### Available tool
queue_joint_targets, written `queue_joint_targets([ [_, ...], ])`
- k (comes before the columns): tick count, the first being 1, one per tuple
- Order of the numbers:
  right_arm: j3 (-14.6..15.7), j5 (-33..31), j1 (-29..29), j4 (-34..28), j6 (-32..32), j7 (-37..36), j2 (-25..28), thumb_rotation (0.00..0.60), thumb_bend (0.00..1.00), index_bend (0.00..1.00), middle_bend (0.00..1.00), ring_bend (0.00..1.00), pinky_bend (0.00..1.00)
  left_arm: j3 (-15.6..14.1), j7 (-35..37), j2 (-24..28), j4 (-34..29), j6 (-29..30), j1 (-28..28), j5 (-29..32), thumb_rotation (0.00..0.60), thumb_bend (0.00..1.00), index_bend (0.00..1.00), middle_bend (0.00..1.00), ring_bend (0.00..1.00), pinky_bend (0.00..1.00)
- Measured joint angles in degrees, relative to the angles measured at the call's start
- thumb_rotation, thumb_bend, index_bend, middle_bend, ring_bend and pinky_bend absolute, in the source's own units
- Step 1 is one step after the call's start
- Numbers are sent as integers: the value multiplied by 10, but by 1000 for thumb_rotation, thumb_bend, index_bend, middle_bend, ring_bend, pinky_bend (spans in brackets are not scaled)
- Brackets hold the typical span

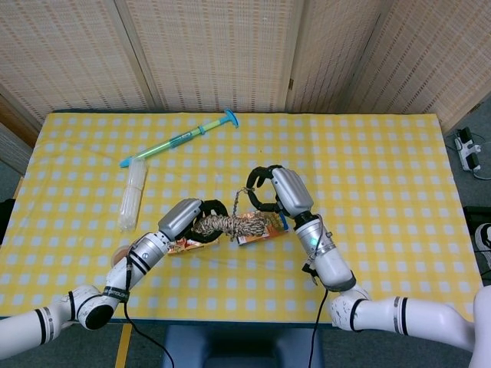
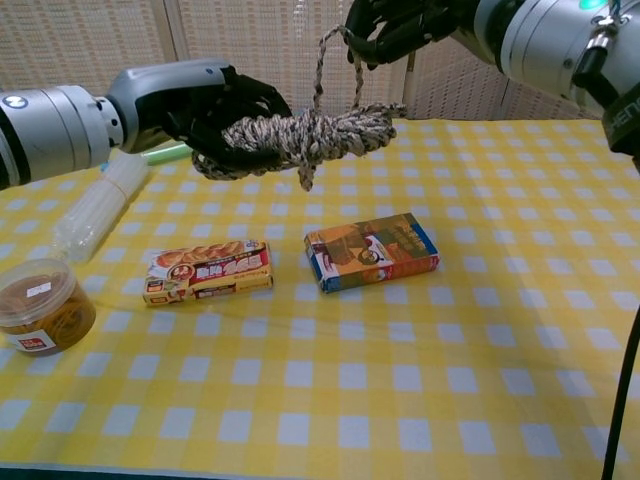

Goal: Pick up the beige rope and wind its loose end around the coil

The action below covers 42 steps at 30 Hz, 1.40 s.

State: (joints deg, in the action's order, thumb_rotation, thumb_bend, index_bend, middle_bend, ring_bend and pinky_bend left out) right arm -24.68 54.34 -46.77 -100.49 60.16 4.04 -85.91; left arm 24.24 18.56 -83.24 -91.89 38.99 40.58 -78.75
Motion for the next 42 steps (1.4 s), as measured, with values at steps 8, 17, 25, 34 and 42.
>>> queue_joint_targets([
  [8, 18, 20, -2, -24, 24, 33, -7, 600, 643, 689, 519, 476, 343, -20, -164, -19, -2, 29, 31, 131, 600, 617, 699, 655, 645, 747],
  [17, 35, 23, -8, -41, 40, 74, -23, 600, 645, 694, 521, 489, 395, -34, -354, -68, 3, 120, 84, 346, 600, 618, 702, 666, 663, 756],
  [25, 55, 30, 1, -47, 47, 81, -25, 600, 646, 694, 523, 507, 414, 2, -386, -115, 30, 200, 111, 483, 600, 628, 707, 679, 682, 785],
  [34, 74, 44, 21, -35, 44, 46, -28, 600, 647, 695, 524, 514, 423, 77, -234, -106, 27, 178, 76, 507, 600, 635, 707, 679, 683, 787],
  [42, 70, 34, 28, -11, 17, 2, -31, 600, 646, 696, 524, 512, 423, 109, -113, -69, -19, 131, 25, 454, 600, 635, 708, 679, 682, 787],
])
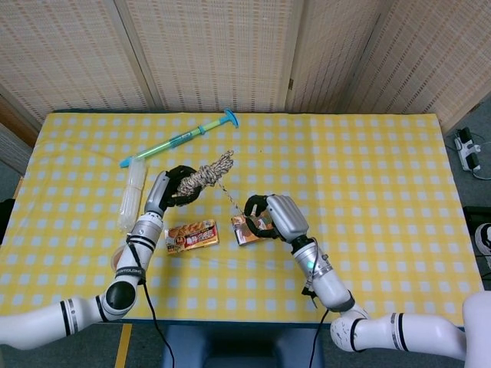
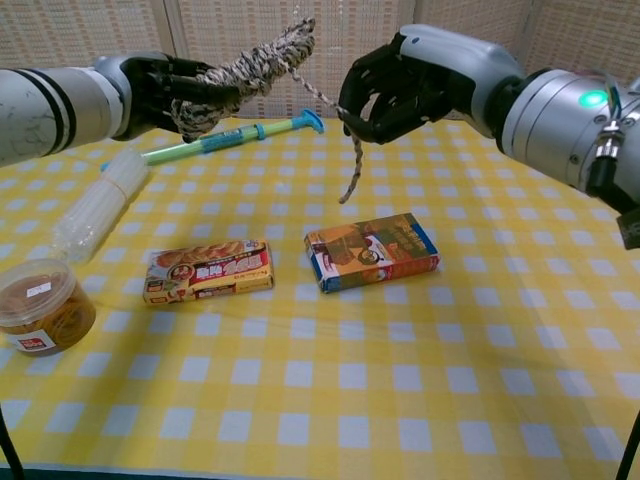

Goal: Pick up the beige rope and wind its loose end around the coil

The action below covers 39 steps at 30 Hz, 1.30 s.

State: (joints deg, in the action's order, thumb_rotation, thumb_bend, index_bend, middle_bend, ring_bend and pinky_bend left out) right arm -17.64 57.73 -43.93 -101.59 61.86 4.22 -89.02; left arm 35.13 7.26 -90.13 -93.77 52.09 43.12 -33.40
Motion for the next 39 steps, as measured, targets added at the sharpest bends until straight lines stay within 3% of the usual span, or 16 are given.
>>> queue_joint_targets([
  [11, -23, -11, -3, 39, -49, -80, -7, 600, 646, 697, 523, 512, 423, -4, 151, 49, -69, -81, -54, -171, 600, 635, 707, 679, 674, 787],
  [21, -42, 7, -4, 62, -80, -143, -1, 600, 646, 697, 524, 515, 423, -18, 253, 80, -79, -139, -63, -282, 600, 634, 707, 679, 673, 787],
  [28, -48, 10, -9, 67, -89, -145, 8, 600, 646, 696, 524, 512, 423, -33, 303, 91, -63, -152, -58, -348, 600, 632, 707, 679, 673, 787],
  [39, -54, -8, -26, 49, -90, -88, 38, 600, 646, 653, 524, 501, 423, -77, 349, 109, -26, -146, -35, -426, 600, 630, 715, 679, 672, 787],
])
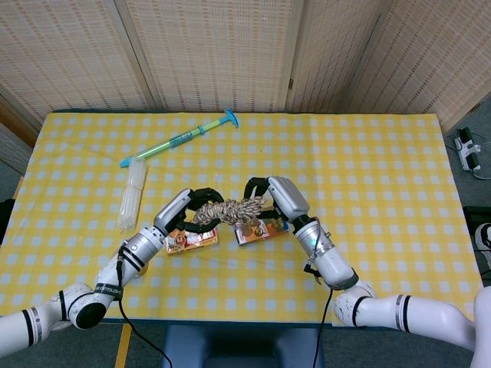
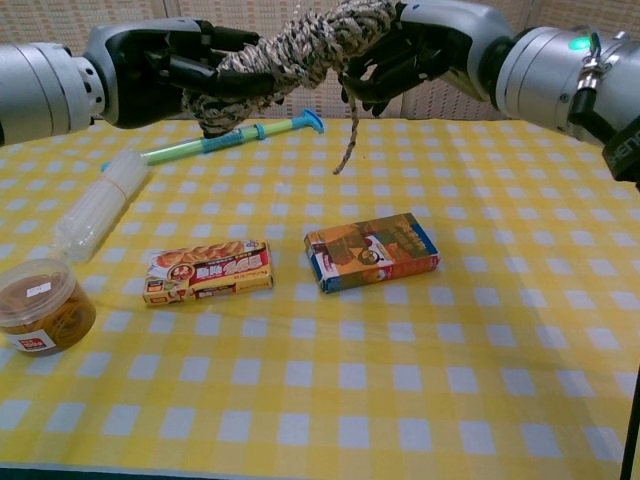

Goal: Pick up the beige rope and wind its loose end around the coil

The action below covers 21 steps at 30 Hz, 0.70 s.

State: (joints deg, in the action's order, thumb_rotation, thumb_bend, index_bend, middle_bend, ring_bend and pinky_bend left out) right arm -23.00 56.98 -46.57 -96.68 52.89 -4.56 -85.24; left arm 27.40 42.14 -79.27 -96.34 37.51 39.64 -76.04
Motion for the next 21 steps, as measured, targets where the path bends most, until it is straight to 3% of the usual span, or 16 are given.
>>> queue_joint_targets([
  [13, 4, -6, -10, -27, 22, 50, 22, 600, 646, 535, 517, 492, 421, -42, 14, 10, 12, 37, 22, -35, 600, 630, 716, 679, 671, 787],
  [21, 12, -4, -10, -27, 27, 54, 22, 600, 646, 422, 475, 464, 412, -49, 58, 21, 0, 46, 28, -24, 600, 630, 717, 679, 671, 787],
])
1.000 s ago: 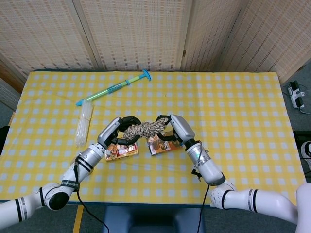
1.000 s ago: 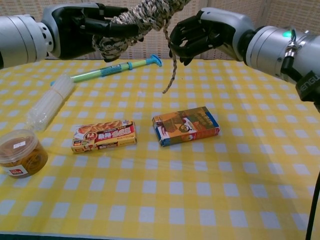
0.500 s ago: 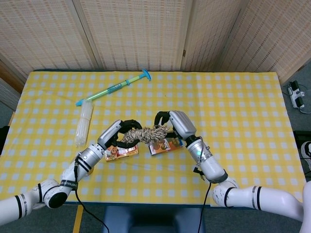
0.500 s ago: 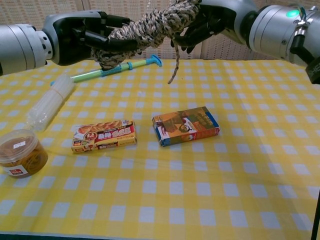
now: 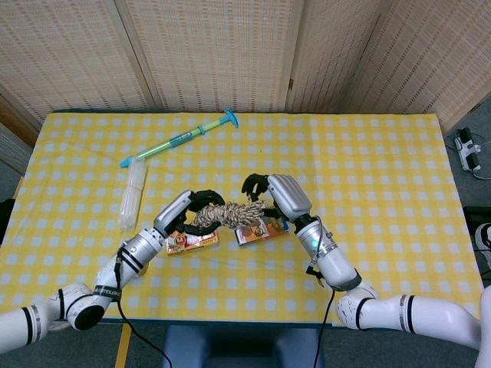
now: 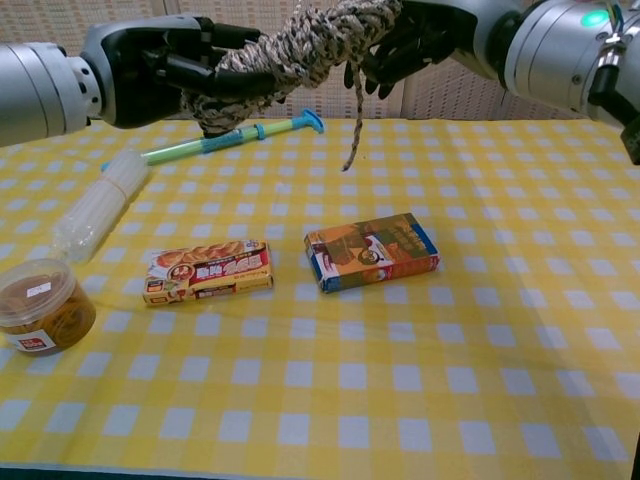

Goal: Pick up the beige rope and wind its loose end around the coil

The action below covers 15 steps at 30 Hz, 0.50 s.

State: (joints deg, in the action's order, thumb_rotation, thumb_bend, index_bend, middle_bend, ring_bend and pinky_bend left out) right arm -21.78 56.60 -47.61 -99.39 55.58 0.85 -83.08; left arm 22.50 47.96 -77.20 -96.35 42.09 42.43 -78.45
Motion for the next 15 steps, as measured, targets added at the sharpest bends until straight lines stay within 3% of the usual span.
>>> queue_joint_targets([
  [1, 1, 2, 0, 1, 1, 0, 0, 600, 646, 389, 458, 454, 404, -2, 3, 4, -1, 2, 2, 0, 600, 630, 717, 680, 671, 787],
  [5, 6, 11, 3, -2, 2, -2, 6, 600, 646, 62, 250, 302, 287, -7, 10, 10, -3, 7, 4, 4, 600, 630, 716, 679, 671, 787],
  [6, 8, 14, 5, -3, 2, -2, 10, 600, 647, 24, 204, 264, 256, -7, 12, 12, -4, 8, 5, 6, 600, 630, 716, 679, 671, 787],
  [10, 17, 32, 17, -9, 8, -6, 24, 600, 645, 0, 74, 154, 173, -10, 19, 21, -6, 9, 7, 15, 600, 630, 716, 679, 671, 787],
  [15, 37, 60, 47, -23, 39, 1, 53, 600, 644, 0, 68, 141, 166, -13, 17, 29, -7, 12, 7, 29, 600, 631, 716, 679, 670, 787],
])
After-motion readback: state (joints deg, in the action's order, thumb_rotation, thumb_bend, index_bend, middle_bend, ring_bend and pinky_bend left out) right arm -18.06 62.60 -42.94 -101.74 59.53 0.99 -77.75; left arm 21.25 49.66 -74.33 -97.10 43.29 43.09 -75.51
